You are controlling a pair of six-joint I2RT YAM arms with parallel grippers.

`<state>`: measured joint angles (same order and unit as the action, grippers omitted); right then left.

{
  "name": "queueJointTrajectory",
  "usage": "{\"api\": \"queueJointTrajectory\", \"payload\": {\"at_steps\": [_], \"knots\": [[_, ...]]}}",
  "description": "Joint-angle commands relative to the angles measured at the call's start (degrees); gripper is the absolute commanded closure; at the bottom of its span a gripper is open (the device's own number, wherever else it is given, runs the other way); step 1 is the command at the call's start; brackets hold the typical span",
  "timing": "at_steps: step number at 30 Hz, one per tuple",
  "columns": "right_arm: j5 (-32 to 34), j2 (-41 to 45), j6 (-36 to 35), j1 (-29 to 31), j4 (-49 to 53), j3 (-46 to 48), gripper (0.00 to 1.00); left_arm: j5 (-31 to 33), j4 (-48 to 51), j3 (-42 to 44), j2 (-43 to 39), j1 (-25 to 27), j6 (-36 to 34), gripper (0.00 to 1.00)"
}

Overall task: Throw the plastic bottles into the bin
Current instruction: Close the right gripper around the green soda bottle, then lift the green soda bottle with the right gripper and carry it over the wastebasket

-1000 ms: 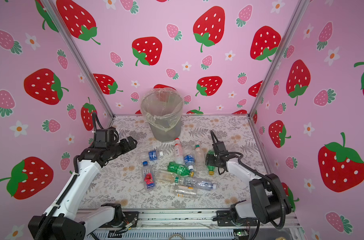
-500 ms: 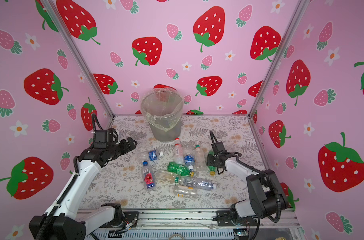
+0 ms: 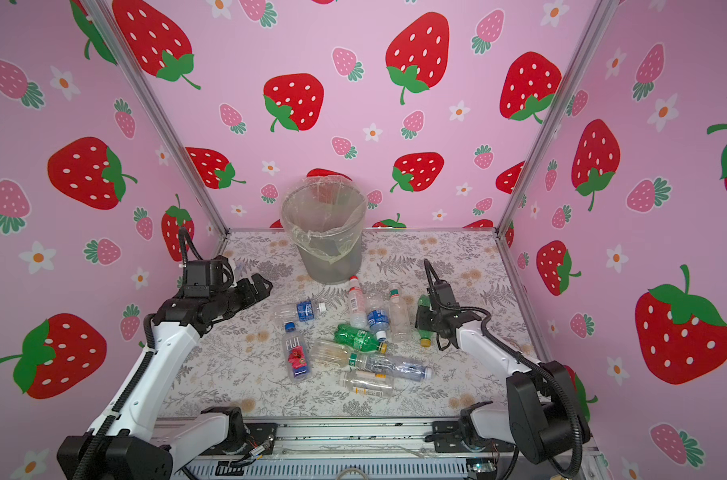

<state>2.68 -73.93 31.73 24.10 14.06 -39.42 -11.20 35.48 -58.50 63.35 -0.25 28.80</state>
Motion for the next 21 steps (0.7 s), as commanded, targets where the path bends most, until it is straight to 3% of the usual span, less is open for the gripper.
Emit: {"api": "queueJointTrajectory", "payload": {"at_steps": [1, 13, 21], "knots": [[1.1, 2.09, 0.7, -0.36, 2.67, -0.83, 0.42, -1.35, -0.33, 0.76, -1.04, -0.62, 0.72, 0.01], [0.24, 8.14, 1.85, -0.15, 6.02, -5.64, 0.42, -2.13, -0.18, 0.84, -0.33, -1.3, 1.09, 0.01], [0.17, 7.2, 1.8, 2.25, 6.38, -11.42, 0.42, -2.42, -0.25, 0.87, -0.15, -1.51, 1.33, 0.01]]}}
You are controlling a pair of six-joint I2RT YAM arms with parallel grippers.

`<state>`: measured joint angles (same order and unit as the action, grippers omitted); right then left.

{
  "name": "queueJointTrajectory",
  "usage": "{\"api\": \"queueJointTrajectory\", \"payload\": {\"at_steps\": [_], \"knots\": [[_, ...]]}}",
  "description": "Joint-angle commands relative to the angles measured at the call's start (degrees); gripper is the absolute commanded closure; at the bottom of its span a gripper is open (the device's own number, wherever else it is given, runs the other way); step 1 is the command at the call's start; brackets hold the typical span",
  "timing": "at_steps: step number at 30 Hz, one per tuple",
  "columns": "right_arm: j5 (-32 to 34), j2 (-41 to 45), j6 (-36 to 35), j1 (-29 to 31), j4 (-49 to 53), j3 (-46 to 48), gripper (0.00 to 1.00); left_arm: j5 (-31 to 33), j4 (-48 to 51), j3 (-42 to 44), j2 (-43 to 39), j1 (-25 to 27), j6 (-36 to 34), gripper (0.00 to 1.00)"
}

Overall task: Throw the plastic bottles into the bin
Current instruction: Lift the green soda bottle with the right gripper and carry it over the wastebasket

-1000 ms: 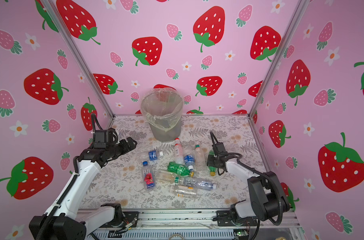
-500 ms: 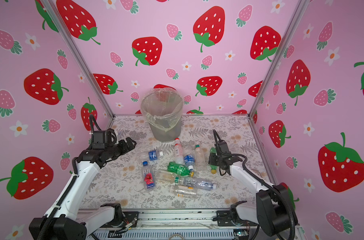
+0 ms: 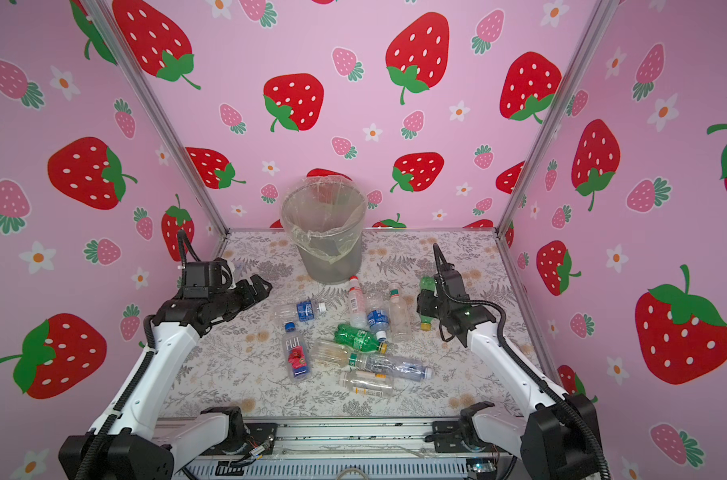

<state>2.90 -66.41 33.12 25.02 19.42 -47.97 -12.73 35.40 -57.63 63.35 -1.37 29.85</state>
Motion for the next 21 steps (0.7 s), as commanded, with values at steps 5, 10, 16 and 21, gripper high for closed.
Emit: {"api": "queueJointTrajectory", "payload": {"at_steps": [5, 10, 16, 21], "knots": [[1.85, -2.92, 0.29, 4.58, 1.29, -7.51, 0.43, -1.28, -0.16, 0.04, 0.04, -0.73, 0.39, 0.01], [3.63, -6.37, -0.41, 7.77, 0.77, -13.34, 0.43, -1.51, 0.0, 0.02, -0.05, -1.01, 0.52, 0.01], [3.37, -9.39, -1.2, 10.25, -2.93, -18.9, 0.43, -1.76, -0.05, 0.15, -0.16, -1.46, 0.62, 0.01], [2.11, -12.68, -1.88, 11.47, -5.31, -24.74, 0.45, -1.95, -0.14, 0.21, -0.01, -1.95, 0.74, 0.01]]}}
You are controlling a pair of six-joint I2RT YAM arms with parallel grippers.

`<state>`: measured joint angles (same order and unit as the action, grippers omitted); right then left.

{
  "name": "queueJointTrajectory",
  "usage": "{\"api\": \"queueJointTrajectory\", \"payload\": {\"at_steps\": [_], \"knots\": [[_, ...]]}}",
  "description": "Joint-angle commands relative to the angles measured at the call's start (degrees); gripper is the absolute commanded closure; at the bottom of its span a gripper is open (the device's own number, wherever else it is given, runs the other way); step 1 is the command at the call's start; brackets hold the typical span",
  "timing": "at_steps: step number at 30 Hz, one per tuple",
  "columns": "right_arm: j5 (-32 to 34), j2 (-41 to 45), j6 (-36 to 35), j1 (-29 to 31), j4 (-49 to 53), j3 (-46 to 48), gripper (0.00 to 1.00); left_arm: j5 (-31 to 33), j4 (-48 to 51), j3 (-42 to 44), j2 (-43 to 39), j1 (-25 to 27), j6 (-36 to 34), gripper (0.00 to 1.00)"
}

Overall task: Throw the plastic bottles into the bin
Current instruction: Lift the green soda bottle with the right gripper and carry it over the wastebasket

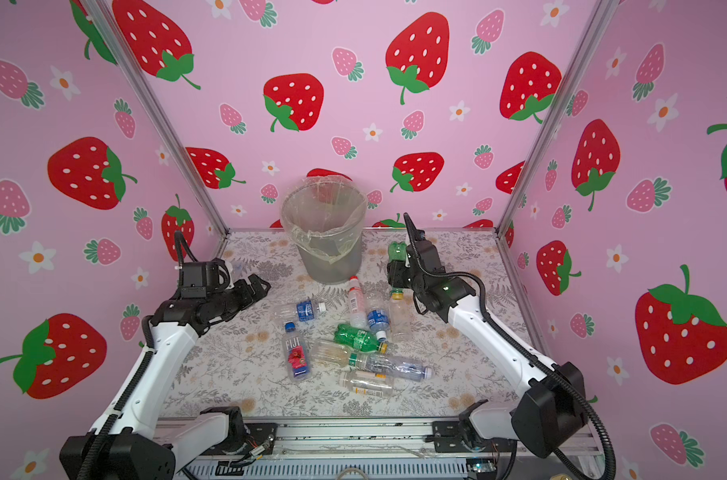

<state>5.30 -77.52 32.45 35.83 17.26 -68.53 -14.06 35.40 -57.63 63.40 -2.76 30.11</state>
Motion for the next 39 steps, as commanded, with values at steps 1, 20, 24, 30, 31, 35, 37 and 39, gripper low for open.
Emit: {"api": "queueJointTrajectory", "payload": {"at_steps": [1, 20, 24, 30, 31, 35, 37, 39], "knots": [[-0.51, -2.28, -1.45, 0.9, -3.36, -5.34, 0.45, -0.61, -0.14, 0.29, -0.02, -0.62, 0.51, 0.01], [-2.09, -18.92, -6.03, 6.56, -8.39, -30.57, 0.45, -2.14, -0.6, 0.5, 0.33, -2.37, 0.97, 0.01], [-1.81, -20.87, -6.77, 7.16, -8.65, -33.53, 0.45, -2.8, -0.81, 0.7, 0.48, -2.87, 1.12, 0.01], [0.62, -16.51, -6.81, 8.08, -11.85, -28.69, 0.45, -3.32, -1.34, 0.99, 0.39, -3.56, 1.51, 0.01], [0.89, -14.94, -6.62, 8.13, -12.59, -26.66, 0.45, -3.42, -1.35, 0.99, 0.48, -3.65, 1.53, 0.01], [2.7, -8.73, -6.19, 8.96, -15.45, -18.22, 0.45, -3.77, -1.29, 0.85, 0.82, -4.0, 1.47, 0.01], [3.63, -5.17, -5.65, 9.33, -16.58, -13.29, 0.45, -3.81, -1.27, 0.95, 0.81, -4.0, 1.53, 0.01], [4.23, -2.13, -5.05, 9.75, -17.16, -9.28, 0.45, -3.86, -1.25, 1.02, 0.85, -3.93, 1.52, 0.01]]}}
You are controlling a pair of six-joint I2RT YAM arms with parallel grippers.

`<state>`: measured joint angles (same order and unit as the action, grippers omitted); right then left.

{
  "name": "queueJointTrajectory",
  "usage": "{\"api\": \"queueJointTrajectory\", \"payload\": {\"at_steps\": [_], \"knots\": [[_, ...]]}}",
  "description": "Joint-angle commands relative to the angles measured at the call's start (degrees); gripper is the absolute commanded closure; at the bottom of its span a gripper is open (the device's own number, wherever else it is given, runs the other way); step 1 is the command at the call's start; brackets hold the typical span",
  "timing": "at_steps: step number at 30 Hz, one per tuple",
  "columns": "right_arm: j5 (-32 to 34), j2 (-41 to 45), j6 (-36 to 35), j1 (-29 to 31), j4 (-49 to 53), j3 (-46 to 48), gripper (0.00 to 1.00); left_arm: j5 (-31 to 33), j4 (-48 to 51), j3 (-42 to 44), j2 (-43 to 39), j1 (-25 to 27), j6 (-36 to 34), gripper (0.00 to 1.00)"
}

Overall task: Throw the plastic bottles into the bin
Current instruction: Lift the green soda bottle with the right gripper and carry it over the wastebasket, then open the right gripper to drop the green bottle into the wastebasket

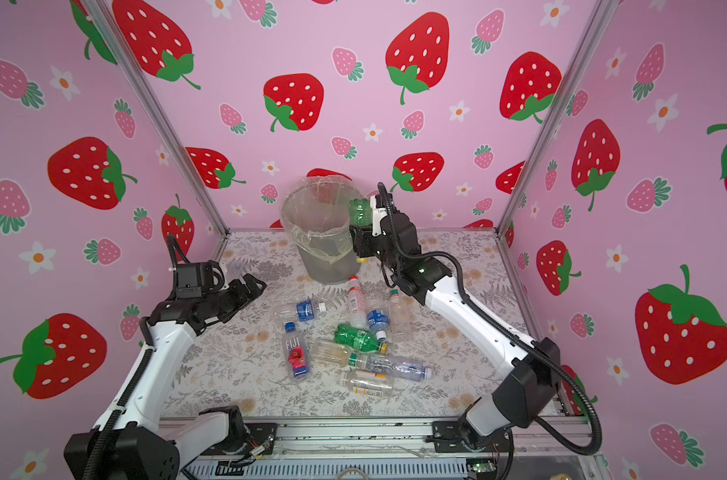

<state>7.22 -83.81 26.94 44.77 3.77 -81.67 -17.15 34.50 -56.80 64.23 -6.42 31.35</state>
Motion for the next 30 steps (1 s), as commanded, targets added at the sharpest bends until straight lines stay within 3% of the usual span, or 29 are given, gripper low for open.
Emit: {"api": "queueJointTrajectory", "payload": {"at_steps": [1, 6, 14, 17, 19, 21, 24, 26, 30], "knots": [[2.72, 5.61, 0.86, 1.12, -3.89, 5.68, 0.45, -0.78, -0.37, 0.15, 0.16, -0.35, 0.3, 0.01], [4.46, 8.02, 2.5, 3.14, -4.81, 8.83, 0.45, 0.17, 0.62, -0.89, 0.64, -1.03, -0.41, 0.01], [4.96, -4.53, -0.62, 4.84, -2.33, -8.06, 0.45, -1.39, -0.48, -0.05, 0.47, -3.4, 0.37, 0.01], [9.97, -14.9, -2.32, 5.11, 0.14, -22.78, 0.44, -1.64, -0.52, -0.12, 0.64, -3.98, 0.41, 0.01], [12.84, -24.51, -3.98, 5.12, 4.61, -37.33, 0.41, -1.81, -0.71, -0.1, 0.77, -4.33, 0.62, 0.01], [14.28, -35.32, -5.32, 4.75, 10.61, -54.55, 0.29, -1.94, -0.84, 0.06, 0.64, -4.66, 0.66, 0.01], [14.21, -47.59, -4.97, 3.91, 17.47, -75.26, 0.0, -2.01, -0.76, -0.05, 0.66, -5.33, 0.64, 0.01], [14.5, -46.77, -3.29, 3.68, 16.34, -73.57, 0.01, -1.48, -0.17, -0.4, 0.53, -6.16, 0.29, 0.01], [14.53, -34.0, -2.53, 3.68, 3.7, -50.92, 0.01, -2.39, -1.02, 0.14, 0.15, -7.75, 0.85, 0.01]]}}
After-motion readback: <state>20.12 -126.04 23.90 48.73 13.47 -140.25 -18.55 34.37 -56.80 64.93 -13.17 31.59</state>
